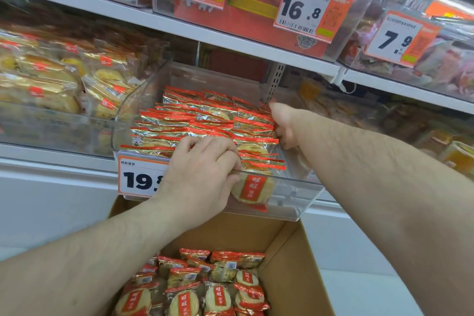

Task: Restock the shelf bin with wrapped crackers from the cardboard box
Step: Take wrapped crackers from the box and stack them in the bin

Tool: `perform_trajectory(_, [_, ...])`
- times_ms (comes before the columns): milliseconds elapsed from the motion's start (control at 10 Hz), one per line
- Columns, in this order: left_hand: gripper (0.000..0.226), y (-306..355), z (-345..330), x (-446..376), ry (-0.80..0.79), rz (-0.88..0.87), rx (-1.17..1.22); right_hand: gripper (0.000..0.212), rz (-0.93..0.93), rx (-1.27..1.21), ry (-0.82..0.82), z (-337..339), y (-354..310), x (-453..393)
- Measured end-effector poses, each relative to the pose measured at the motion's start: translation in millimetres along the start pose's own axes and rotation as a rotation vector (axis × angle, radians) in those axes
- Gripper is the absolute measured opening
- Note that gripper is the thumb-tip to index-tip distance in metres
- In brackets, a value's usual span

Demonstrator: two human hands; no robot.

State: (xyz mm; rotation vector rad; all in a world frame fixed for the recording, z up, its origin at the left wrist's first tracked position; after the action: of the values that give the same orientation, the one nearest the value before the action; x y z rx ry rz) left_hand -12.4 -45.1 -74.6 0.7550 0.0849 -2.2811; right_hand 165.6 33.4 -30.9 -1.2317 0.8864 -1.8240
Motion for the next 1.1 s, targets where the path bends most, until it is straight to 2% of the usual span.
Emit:
perform_trajectory(200, [0.015, 3, 13, 4, 0.109, -0.081, 0.017, 0.051, -0.018, 0.023, 0.053, 10, 14, -1])
perform_trajectory(300, [0.015, 11, 25, 15, 0.139, -0.171, 0.053, 0.043, 0.193, 0.191, 0.219, 17, 14, 25])
perform_trajectory(400, [0.015, 20, 20, 29, 0.002, -0.258, 0.146, 0.035, 0.418, 0.537, 0.364, 17, 16, 57])
perform_trajectory(500, [0.019, 24, 6, 39, -0.197, -0.28, 0.153, 0.023, 0.488, 0.697, 0.445, 19, 27, 70])
perform_trajectory(600, [0.023, 25, -2, 42, -0.349, -0.208, 0.191, 0.014, 0.729, 0.733, 0.507, 12, 40, 94])
perform_trajectory(700, [0.021, 19, -17, 46, -0.522, -0.117, 0.276, 0.009, 1.134, 0.702, 0.386, -25, 64, 129])
perform_trajectory(800, [0.018, 5, -38, 59, -0.661, -0.017, 0.323, 0.011, 1.197, 0.715, 0.188, -63, 109, 121])
perform_trajectory(900, [0.016, -12, -58, 75, -0.847, 0.078, 0.227, 0.015, 1.08, 0.717, 0.096, -88, 150, 84])
perform_trajectory(1000, [0.016, -27, -70, 88, -0.961, 0.159, 0.22, 0.008, 0.929, 0.718, 0.057, -105, 187, 47])
perform_trajectory(1100, [0.032, -38, -77, 96, -1.031, 0.259, 0.244, 0.009, 0.817, 0.77, -0.021, -121, 218, 20])
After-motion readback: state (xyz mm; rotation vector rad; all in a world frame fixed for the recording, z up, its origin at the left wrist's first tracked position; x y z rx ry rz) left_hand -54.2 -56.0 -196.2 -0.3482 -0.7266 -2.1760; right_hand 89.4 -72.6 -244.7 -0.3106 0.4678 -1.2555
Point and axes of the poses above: each hand's wrist, its own x-axis away from the middle knuckle, its own z-axis out of the back of the hand, y = z × x, the point moved 4 cm from there along -x, towards the middle knuckle, and after that the axes turned 8 degrees about -y, right-handed, at the moved point
